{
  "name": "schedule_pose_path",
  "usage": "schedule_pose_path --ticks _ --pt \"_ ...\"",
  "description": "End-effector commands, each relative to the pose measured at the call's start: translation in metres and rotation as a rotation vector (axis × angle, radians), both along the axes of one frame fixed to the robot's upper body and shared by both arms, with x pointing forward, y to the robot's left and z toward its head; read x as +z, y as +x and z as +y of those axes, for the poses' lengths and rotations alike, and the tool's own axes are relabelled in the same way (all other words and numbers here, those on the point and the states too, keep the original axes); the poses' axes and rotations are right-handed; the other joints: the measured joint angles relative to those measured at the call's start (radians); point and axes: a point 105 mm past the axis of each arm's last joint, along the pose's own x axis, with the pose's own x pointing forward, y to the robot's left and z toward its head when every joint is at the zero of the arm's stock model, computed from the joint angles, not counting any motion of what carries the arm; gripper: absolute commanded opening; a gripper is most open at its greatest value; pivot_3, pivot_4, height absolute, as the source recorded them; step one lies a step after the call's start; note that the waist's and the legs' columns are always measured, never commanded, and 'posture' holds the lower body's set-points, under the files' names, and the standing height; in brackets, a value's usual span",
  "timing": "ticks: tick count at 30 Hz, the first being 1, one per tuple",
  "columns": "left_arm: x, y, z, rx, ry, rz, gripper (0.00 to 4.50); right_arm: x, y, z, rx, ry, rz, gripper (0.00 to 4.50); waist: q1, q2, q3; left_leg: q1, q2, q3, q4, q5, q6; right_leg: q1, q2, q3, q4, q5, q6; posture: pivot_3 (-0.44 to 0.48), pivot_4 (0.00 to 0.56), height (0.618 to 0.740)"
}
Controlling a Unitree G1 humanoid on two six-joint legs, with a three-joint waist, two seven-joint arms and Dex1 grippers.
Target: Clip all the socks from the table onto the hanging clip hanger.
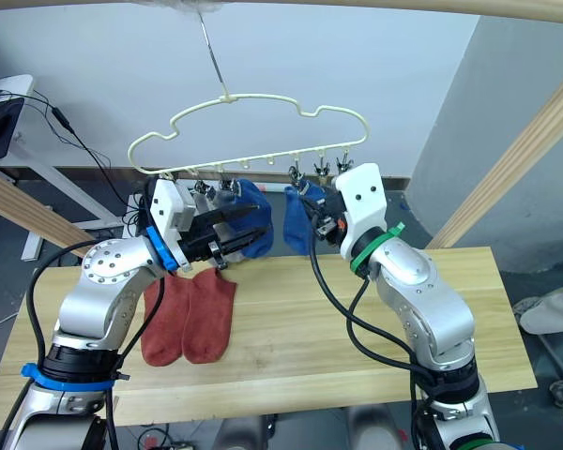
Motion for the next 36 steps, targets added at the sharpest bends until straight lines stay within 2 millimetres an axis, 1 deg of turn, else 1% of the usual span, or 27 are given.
schedule_pose_path --ticks 1,4,8,21,25,29,32,36 --pt "0.021 -0.012 -0.001 -0.06 -0.01 -0.018 2.08 0.013 0.003 -0.008 -0.056 0.024 -0.055 1.99 0.0 0.0 0.0 0.0 0.0 0.0 0.0 0.0 0.0 0.0 0.0 0.0 0.0 0.0 0.0 -0.057 0.323 0.735" --pt "0.028 -0.016 -0.003 -0.086 0.002 -0.003 2.08 0.013 0.006 -0.011 -0.077 0.021 -0.05 1.99 0.0 0.0 0.0 0.0 0.0 0.0 -0.001 0.0 0.0 0.0 0.0 0.0 0.0 0.0 0.0 -0.057 0.323 0.735" --pt "0.035 -0.017 -0.005 -0.101 -0.003 0.007 2.08 0.011 0.007 -0.01 -0.075 0.021 -0.036 1.99 0.001 0.0 0.0 0.0 0.0 0.0 0.0 0.0 0.0 0.0 0.0 0.0 0.0 0.0 0.0 -0.058 0.323 0.735" --pt "0.055 -0.016 -0.014 -0.13 -0.037 0.005 2.08 0.015 0.022 0.005 -0.077 0.029 -0.04 1.99 0.001 0.0 0.0 0.0 0.0 0.0 0.0 0.0 0.0 0.0 0.0 0.0 0.0 0.0 0.0 -0.063 0.323 0.735" --pt "0.058 -0.021 -0.014 -0.166 -0.05 0.029 2.08 0.017 0.025 0.007 -0.075 0.019 -0.059 1.99 0.001 0.0 0.0 0.0 0.0 0.0 0.0 0.0 0.0 0.0 0.0 0.0 0.0 0.0 0.0 -0.063 0.323 0.735" --pt "0.053 -0.031 -0.013 -0.207 -0.001 0.061 2.08 0.018 0.028 0.007 -0.078 0.013 -0.07 1.99 0.0 0.0 0.0 0.0 0.0 0.0 0.0 0.0 0.0 0.0 0.0 0.0 0.0 0.0 0.0 -0.053 0.317 0.735" --pt "0.057 -0.028 -0.012 -0.181 -0.016 0.04 2.08 0.018 0.028 0.007 -0.075 0.014 -0.076 1.99 0.001 0.0 0.0 0.0 0.0 0.0 -0.001 0.0 0.0 0.0 0.0 0.0 0.0 0.0 0.0 -0.053 0.317 0.735" --pt "0.064 -0.026 -0.016 -0.169 -0.056 0.019 2.08 0.02 0.027 0.01 -0.062 0.023 -0.081 1.99 0.002 0.0 0.0 0.0 0.0 0.0 0.0 0.0 0.0 0.0 0.0 0.001 0.0 0.0 0.0 -0.048 0.314 0.735"
